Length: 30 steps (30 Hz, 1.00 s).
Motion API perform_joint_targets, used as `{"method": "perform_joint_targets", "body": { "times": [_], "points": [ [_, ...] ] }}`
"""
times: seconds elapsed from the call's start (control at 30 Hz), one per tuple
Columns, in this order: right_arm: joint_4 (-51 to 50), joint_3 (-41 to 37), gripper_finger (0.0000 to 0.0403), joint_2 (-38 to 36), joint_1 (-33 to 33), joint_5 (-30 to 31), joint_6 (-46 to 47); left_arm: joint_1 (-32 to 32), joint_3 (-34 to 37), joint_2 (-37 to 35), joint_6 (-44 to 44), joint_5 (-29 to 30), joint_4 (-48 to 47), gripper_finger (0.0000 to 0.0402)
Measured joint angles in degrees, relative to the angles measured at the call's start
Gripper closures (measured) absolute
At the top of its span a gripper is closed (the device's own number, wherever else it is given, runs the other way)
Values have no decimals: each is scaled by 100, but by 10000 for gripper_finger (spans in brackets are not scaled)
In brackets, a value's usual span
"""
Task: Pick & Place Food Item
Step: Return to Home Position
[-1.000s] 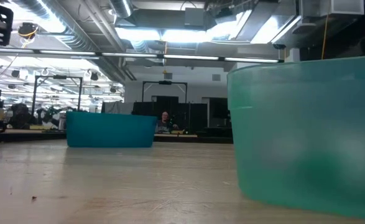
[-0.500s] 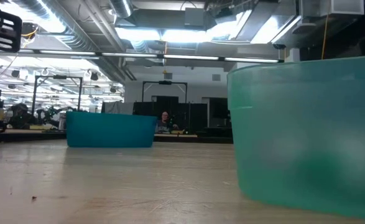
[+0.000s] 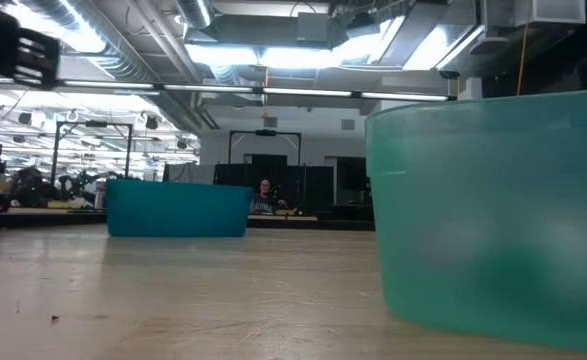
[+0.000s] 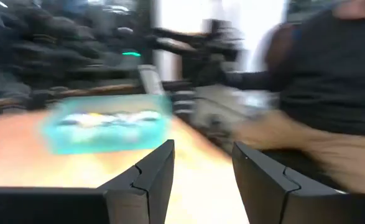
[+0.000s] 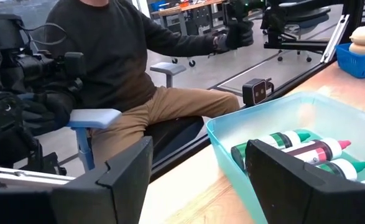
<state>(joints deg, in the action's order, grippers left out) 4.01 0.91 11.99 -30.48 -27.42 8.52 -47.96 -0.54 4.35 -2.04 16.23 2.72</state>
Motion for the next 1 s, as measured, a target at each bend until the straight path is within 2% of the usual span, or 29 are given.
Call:
{"method": "perform_joint_targets", "body": {
  "times": [0.07,0.23,0.3,0.47,0.57,0.67,0.83,1.0],
  "points": [
    [0,0,149,0,2,1,-69,240,0,34,341,278,75,245],
    [0,0,149,0,2,0,-152,983,0,-74,752,-75,39,249],
    [0,0,149,0,2,0,-173,1376,0,-78,626,-476,10,248],
    [0,0,149,0,2,0,-196,2415,0,-58,339,-1942,-24,245],
    [0,0,149,0,2,0,-215,3002,0,-56,234,-2480,-53,247],
    [2,0,149,0,2,0,-176,3421,0,37,181,-2534,-47,250],
    [0,0,149,0,2,0,39,3683,0,39,535,-2633,-19,250],
    [0,0,149,0,2,0,61,3803,0,-8,762,-2245,-50,245]
  ]
}}
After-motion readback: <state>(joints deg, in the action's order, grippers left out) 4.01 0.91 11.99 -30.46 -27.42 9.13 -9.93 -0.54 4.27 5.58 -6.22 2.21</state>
